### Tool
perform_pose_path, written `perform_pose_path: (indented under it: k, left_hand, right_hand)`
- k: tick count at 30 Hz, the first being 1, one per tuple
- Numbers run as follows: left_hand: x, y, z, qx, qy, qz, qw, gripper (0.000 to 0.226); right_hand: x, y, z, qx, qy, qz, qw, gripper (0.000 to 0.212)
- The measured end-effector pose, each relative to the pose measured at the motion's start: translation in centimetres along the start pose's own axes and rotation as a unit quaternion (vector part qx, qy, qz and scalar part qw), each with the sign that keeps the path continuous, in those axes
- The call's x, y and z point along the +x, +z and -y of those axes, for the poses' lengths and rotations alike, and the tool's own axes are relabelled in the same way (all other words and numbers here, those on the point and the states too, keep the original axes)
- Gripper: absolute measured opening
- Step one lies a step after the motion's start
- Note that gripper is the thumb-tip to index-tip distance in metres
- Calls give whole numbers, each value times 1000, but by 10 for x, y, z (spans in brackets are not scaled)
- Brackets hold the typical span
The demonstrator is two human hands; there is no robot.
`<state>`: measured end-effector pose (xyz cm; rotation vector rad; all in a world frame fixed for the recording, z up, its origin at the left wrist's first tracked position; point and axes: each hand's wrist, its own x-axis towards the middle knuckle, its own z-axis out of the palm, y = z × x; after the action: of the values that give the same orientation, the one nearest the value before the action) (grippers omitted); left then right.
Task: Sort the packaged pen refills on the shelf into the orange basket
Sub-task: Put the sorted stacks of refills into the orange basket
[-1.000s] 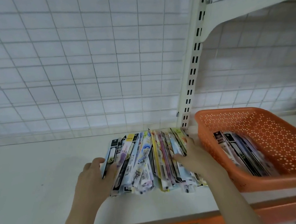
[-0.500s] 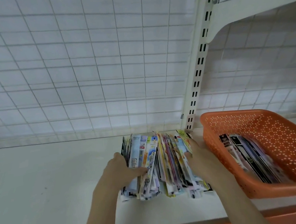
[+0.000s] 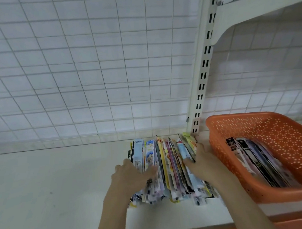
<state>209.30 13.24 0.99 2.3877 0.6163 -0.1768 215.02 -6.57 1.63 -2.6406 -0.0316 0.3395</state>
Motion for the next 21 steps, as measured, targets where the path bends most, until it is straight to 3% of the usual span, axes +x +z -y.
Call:
perform_pose_path:
  k: [3, 6, 11, 21]
  left_hand:
    - [-3, 1, -2, 12, 19, 5, 1000, 71]
    - [-1, -3, 2, -54, 27, 14, 998, 61]
    - [-5, -9, 4, -125, 23, -1, 992, 60]
    - [-11, -16, 10, -179, 15, -47, 983, 53]
  right_hand:
    - [1, 0, -3, 6, 0, -1, 1000, 54]
    - [-2, -5, -5, 19, -17, -2, 1000, 53]
    - [-9, -7, 0, 31, -33, 17, 999, 71]
    - [-8, -12, 10, 33, -27, -13, 999, 64]
